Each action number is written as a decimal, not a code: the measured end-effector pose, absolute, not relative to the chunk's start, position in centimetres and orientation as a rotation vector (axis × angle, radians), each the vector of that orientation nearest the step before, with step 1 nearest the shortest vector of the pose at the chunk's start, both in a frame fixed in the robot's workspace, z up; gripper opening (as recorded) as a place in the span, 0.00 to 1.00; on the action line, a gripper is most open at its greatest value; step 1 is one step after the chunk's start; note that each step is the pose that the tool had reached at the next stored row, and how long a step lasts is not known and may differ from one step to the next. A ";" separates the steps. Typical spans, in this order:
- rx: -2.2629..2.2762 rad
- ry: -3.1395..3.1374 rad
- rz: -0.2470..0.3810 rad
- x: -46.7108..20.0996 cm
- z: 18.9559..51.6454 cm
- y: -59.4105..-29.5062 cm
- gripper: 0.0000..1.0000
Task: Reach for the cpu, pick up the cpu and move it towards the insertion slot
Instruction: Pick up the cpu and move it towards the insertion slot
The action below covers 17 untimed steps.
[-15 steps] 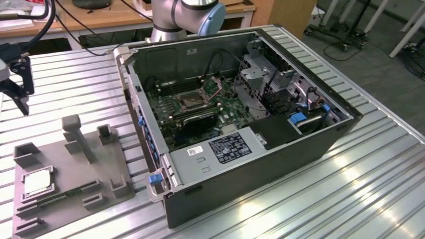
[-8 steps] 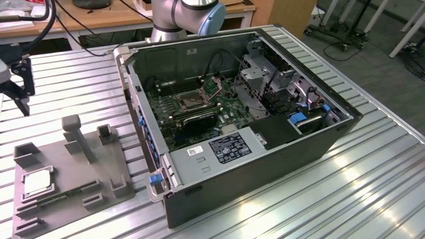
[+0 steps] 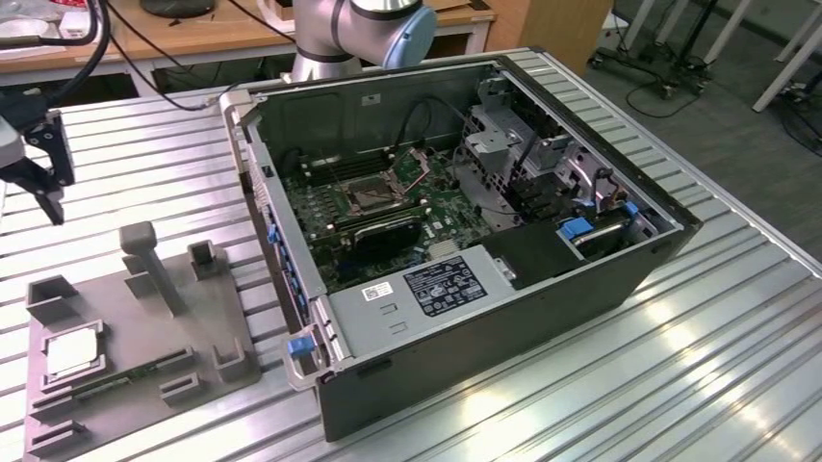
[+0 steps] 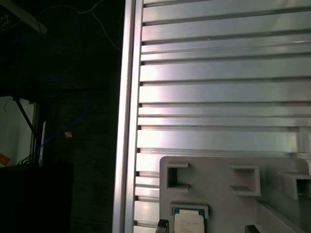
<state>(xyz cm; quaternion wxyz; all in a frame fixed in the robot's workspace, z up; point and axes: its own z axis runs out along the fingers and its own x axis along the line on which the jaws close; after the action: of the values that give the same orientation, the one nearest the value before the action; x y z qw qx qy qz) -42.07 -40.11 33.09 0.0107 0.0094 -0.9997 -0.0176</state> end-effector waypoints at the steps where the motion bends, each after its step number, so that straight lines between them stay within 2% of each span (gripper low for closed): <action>1: 0.029 -3.119 -0.055 -42.1 32.9 -40.1 0.68; 17: 0.029 -3.119 -0.068 -43.3 30.6 -43.3 0.68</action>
<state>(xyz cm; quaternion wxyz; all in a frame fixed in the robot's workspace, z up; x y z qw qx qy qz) -43.35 -43.27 30.61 0.0106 0.0094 -0.9997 -0.0219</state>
